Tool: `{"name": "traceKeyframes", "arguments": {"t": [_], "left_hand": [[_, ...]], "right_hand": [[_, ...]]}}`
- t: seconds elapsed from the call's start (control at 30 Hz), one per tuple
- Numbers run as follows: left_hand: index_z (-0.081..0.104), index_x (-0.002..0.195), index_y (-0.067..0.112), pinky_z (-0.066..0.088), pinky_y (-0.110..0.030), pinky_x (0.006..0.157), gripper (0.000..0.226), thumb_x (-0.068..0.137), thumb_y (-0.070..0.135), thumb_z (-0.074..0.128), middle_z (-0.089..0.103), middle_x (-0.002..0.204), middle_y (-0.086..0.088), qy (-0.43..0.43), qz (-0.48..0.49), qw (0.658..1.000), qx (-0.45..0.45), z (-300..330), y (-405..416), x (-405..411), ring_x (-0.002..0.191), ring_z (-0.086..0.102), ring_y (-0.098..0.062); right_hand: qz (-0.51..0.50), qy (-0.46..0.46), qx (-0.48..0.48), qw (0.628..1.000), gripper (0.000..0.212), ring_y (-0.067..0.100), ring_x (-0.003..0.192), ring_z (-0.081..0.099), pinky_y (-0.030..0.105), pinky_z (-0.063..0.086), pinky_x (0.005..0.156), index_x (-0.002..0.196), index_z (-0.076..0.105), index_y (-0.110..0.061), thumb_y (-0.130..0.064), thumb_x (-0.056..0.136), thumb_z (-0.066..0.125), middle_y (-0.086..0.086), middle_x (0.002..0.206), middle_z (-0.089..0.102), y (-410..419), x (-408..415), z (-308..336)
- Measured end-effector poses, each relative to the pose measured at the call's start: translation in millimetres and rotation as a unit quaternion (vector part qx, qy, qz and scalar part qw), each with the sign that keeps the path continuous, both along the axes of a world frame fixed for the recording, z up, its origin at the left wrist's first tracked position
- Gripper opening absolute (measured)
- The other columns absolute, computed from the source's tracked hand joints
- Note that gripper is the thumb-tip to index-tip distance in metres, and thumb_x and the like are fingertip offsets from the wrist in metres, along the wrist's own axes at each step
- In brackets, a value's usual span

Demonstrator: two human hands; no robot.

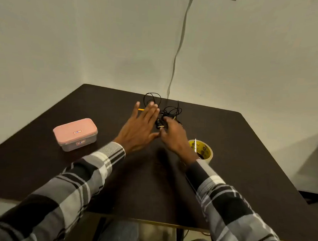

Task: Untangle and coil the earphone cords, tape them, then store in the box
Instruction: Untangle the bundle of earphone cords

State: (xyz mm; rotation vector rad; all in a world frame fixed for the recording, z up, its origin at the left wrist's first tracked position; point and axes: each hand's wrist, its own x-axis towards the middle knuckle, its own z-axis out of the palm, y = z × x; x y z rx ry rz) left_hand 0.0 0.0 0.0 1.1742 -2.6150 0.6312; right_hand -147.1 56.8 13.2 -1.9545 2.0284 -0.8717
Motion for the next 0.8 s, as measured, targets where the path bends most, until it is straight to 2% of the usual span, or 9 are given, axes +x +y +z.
{"name": "traceKeyframes", "arguments": {"t": [0.13, 0.23, 0.33, 0.47, 0.63, 0.7, 0.8], "left_hand": [[0.019, 0.153, 0.002, 0.000, -0.058, 0.118, 0.085, 0.094, 0.062, 0.006, 0.020, 0.162, -0.015, -0.010, -0.004, 0.999, 0.049, -35.7, -2.2, -11.0, 0.152, 0.008, -0.028], [0.018, 0.154, 0.002, -0.007, -0.055, 0.117, 0.089, 0.091, 0.064, 0.005, 0.017, 0.163, -0.013, 0.037, -0.017, 0.995, 0.095, -44.8, -11.9, -12.8, 0.152, 0.004, -0.025], [0.017, 0.154, 0.006, -0.004, -0.052, 0.119, 0.088, 0.091, 0.068, 0.013, 0.018, 0.163, -0.009, 0.098, -0.029, 0.983, 0.154, -55.1, -23.4, -12.7, 0.153, 0.003, -0.022], [0.019, 0.154, 0.009, 0.002, -0.049, 0.121, 0.079, 0.096, 0.062, 0.032, 0.020, 0.163, -0.007, 0.147, -0.029, 0.959, 0.239, -62.1, -36.8, -14.2, 0.152, 0.004, -0.021], [0.021, 0.153, 0.012, 0.000, -0.046, 0.122, 0.077, 0.096, 0.062, 0.031, 0.019, 0.163, -0.004, 0.169, -0.045, 0.946, 0.273, -62.7, -38.3, -10.2, 0.152, 0.001, -0.019], [0.019, 0.154, 0.012, -0.002, -0.044, 0.121, 0.076, 0.097, 0.061, 0.032, 0.017, 0.163, -0.004, 0.170, -0.045, 0.943, 0.282, -60.7, -36.6, -9.0, 0.152, -0.001, -0.018], [0.017, 0.154, 0.013, -0.004, -0.042, 0.121, 0.077, 0.096, 0.060, 0.035, 0.014, 0.164, -0.003, 0.183, -0.045, 0.936, 0.298, -57.2, -35.2, -8.7, 0.152, -0.004, -0.016]], "right_hand": [[-0.052, -0.027, 0.034, 0.998, 0.040, 0.028, 0.128, 0.051, 0.039, 0.040, 0.105, 0.139, 0.047, -0.008, -0.017, 0.100, 0.051, 0.011, 0.141, 0.052, 0.1, -3.4, -29.0], [-0.080, -0.023, 0.011, 0.996, 0.037, 0.028, 0.122, 0.055, 0.039, 0.045, 0.101, 0.135, 0.050, -0.009, -0.018, 0.100, 0.051, 0.011, 0.137, 0.053, -9.8, -7.3, -37.5], [-0.095, 0.021, 0.010, 0.995, 0.037, 0.030, 0.118, 0.056, 0.044, 0.048, 0.100, 0.132, 0.051, -0.006, -0.019, 0.098, 0.054, 0.013, 0.133, 0.055, -19.5, -13.6, -41.7], [-0.104, 0.098, 0.023, 0.990, 0.039, 0.030, 0.118, 0.055, 0.042, 0.049, 0.096, 0.136, 0.047, -0.008, -0.022, 0.101, 0.051, 0.014, 0.135, 0.053, -29.4, -35.7, -47.3], [-0.074, 0.122, 0.028, 0.989, 0.032, 0.024, 0.114, 0.057, 0.027, 0.040, 0.086, 0.131, 0.058, -0.014, -0.023, 0.100, 0.051, 0.006, 0.135, 0.055, -53.3, -56.2, -50.5], [-0.075, 0.127, 0.019, 0.989, 0.028, 0.021, 0.109, 0.057, 0.028, 0.042, 0.081, 0.125, 0.064, -0.017, -0.024, 0.101, 0.051, 0.003, 0.127, 0.057, -58.7, -58.4, -54.1], [-0.086, 0.125, 0.009, 0.988, 0.021, 0.022, 0.102, 0.057, 0.036, 0.049, 0.077, 0.115, 0.063, -0.016, -0.024, 0.100, 0.051, 0.002, 0.117, 0.056, -58.3, -58.5, -61.4]]}}
